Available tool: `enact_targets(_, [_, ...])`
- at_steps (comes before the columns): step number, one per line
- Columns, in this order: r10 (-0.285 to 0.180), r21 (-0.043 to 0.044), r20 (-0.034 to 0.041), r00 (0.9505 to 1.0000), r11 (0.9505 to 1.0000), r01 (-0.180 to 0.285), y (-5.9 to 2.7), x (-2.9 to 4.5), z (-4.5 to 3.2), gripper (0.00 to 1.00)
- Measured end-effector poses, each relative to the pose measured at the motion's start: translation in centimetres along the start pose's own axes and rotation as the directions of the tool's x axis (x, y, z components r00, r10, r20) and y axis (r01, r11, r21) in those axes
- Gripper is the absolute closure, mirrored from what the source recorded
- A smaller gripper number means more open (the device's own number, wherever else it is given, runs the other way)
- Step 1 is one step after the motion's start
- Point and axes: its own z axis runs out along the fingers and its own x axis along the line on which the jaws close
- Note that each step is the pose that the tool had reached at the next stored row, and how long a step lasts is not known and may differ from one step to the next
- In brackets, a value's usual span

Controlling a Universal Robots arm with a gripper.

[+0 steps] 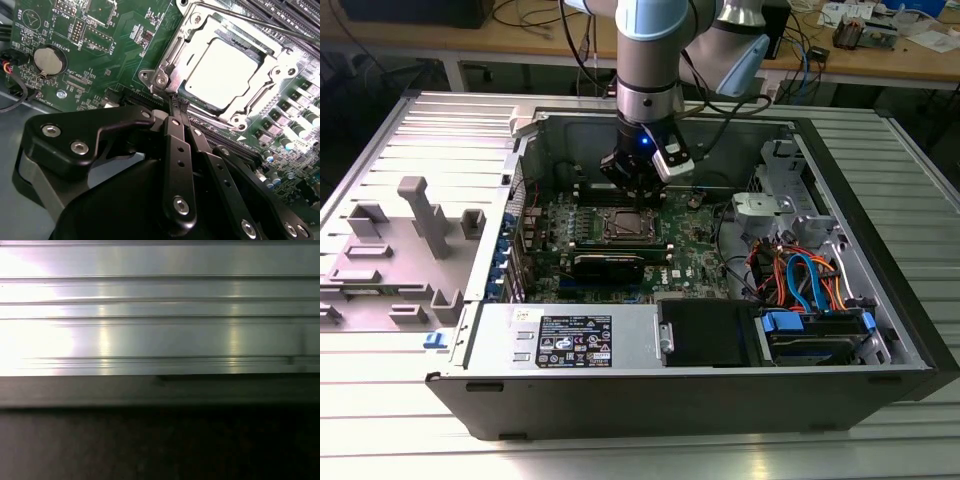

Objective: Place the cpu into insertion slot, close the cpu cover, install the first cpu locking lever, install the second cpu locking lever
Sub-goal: 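Install the first cpu locking lever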

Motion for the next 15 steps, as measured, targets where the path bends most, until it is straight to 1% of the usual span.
enact_targets(5, [0.000,0.0001,0.0001,1.0000,1.0000,0.000,-0.01,-0.01,0.16,0.89])
enact_targets(7, [0.000,-0.0016,0.0004,1.0000,1.0000,0.000,0.02,-0.02,0.26,0.89])
enact_targets(9, [0.000,-0.0003,0.0002,1.0000,1.0000,0.000,0.00,-0.02,0.28,0.89])
enact_targets(15, [0.000,-0.0005,0.0002,1.0000,1.0000,0.000,0.00,-0.07,0.28,0.89])
